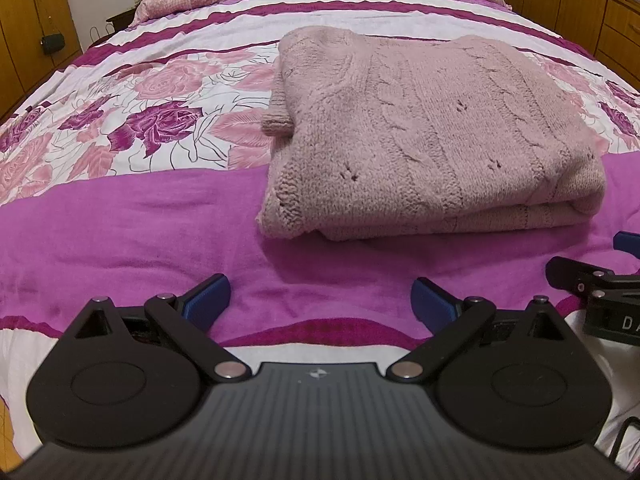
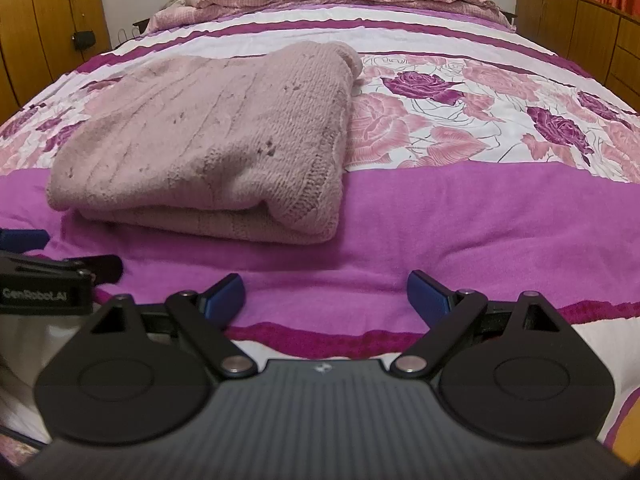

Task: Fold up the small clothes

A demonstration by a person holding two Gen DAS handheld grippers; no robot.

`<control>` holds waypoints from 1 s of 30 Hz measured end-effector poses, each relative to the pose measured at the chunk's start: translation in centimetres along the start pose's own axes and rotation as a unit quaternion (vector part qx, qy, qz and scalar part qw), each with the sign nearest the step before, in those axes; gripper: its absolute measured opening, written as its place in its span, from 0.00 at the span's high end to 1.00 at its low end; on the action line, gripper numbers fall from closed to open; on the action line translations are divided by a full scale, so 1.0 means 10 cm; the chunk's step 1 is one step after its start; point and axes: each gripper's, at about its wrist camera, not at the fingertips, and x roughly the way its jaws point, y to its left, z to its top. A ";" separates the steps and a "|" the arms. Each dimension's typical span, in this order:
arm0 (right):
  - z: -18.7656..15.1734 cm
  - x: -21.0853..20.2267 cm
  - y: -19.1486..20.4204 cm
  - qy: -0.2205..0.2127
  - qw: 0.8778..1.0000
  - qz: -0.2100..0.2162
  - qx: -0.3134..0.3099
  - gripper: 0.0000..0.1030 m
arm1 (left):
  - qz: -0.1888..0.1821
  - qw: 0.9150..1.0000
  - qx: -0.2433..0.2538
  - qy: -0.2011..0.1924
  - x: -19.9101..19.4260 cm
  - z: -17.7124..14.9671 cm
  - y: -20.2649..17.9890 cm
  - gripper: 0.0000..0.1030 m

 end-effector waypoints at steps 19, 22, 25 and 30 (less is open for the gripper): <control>-0.02 -0.01 0.01 -0.007 1.000 0.003 0.000 0.11 | 0.011 1.000 0.009 0.000 0.00 -0.03 -0.06 0.03; -0.03 -0.01 0.00 -0.008 1.000 0.003 0.000 0.11 | 0.014 1.000 0.012 0.001 0.00 -0.02 -0.07 0.03; -0.03 -0.01 0.00 -0.009 1.000 0.004 0.001 0.11 | 0.015 1.000 0.014 0.002 0.00 -0.02 -0.08 0.03; -0.03 -0.02 -0.01 -0.012 1.000 0.007 0.003 0.11 | 0.015 1.000 0.014 0.000 -0.01 -0.03 -0.07 0.03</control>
